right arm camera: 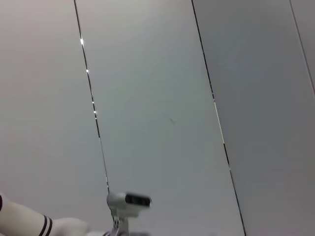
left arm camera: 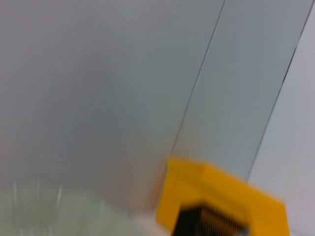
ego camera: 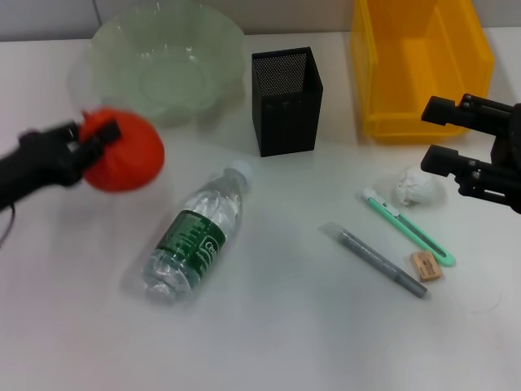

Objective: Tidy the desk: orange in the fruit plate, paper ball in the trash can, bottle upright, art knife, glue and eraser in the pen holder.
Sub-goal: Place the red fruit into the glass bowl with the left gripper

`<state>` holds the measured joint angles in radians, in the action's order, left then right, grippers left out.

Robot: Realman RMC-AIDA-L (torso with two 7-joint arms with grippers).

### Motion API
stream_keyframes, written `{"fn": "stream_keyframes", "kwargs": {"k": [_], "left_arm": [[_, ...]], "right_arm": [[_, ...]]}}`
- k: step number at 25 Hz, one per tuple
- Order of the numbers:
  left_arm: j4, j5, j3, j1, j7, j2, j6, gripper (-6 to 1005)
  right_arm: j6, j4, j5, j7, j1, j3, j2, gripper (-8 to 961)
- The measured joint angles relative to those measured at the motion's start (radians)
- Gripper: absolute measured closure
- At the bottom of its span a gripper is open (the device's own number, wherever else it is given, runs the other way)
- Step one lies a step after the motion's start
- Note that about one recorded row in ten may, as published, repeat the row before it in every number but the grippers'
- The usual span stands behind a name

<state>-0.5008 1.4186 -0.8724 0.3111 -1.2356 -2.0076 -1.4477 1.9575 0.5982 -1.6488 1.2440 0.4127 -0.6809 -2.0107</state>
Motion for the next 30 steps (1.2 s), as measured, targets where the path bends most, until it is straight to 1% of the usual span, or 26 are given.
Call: {"fn": "stream_keyframes", "kwargs": {"k": [1,2,3,4,6,7,8,9,11,12,13,14,15,19,23,25,29,30], "left_arm": [[-0.011,-0.001,0.020,0.002,0.000,-0.003,-0.015,751],[-0.034,-0.001,0.067,0.009,0.006,-0.012,-0.040,762],[-0.061,-0.002,0.157,0.032,0.039,-0.032,-0.064,773],[-0.061,-0.002,0.157,0.032,0.039,-0.032,-0.064,785],[-0.068,-0.003,0.228,0.065,0.073,-0.046,-0.061,808],[-0.066,-0.003,0.247,0.081,0.082,-0.049,-0.050,819],[-0.055,-0.004,0.293,0.136,0.103,-0.055,0.014,827],[-0.055,-0.004,0.293,0.136,0.103,-0.055,0.014,835],[-0.042,-0.004,0.302,0.189,0.116,-0.057,0.108,852],[-0.034,-0.003,0.300,0.222,0.121,-0.058,0.168,860],[-0.018,0.005,0.284,0.278,0.133,-0.058,0.263,863],[-0.018,0.005,0.284,0.278,0.133,-0.058,0.263,867],[-0.011,0.010,0.269,0.300,0.143,-0.059,0.297,870],[-0.001,0.012,0.149,0.365,0.201,-0.066,0.459,884],[0.000,0.008,0.027,0.392,0.239,-0.071,0.570,897],[0.006,-0.002,-0.027,0.404,0.248,-0.072,0.628,888],[0.031,-0.059,-0.040,0.413,0.264,-0.072,0.670,869],[0.036,-0.072,-0.041,0.413,0.271,-0.072,0.666,829]], "right_arm": [[0.000,0.000,0.001,0.000,-0.001,0.000,-0.001,293],[0.000,0.000,0.001,0.000,-0.001,0.000,-0.003,293],[-0.001,0.000,0.001,0.000,-0.002,0.000,-0.006,293],[-0.001,0.000,0.001,0.000,-0.002,0.000,-0.006,293],[-0.002,-0.001,0.002,0.000,-0.002,0.001,-0.009,294],[-0.001,-0.001,0.002,0.000,-0.002,0.001,-0.010,294],[0.001,-0.001,0.003,0.003,-0.002,0.003,-0.011,294],[0.001,-0.001,0.003,0.003,-0.002,0.003,-0.011,293],[0.004,-0.001,0.003,0.006,-0.002,0.003,-0.014,293],[0.008,0.000,0.003,0.007,-0.002,0.003,-0.015,293],[0.014,0.000,0.004,0.007,-0.002,0.004,-0.019,293],[0.014,0.000,0.004,0.007,-0.002,0.004,-0.019,293],[0.015,0.000,0.005,0.007,-0.002,0.004,-0.020,293],[0.016,0.000,0.006,0.008,-0.005,0.004,-0.023,294],[0.016,-0.001,0.006,0.008,-0.014,0.004,-0.024,294],[0.015,-0.002,0.006,0.008,-0.017,0.004,-0.024,294],[0.009,-0.003,0.006,0.005,-0.022,0.004,-0.026,295],[0.008,-0.003,0.006,0.004,-0.023,0.004,-0.026,295]]}}
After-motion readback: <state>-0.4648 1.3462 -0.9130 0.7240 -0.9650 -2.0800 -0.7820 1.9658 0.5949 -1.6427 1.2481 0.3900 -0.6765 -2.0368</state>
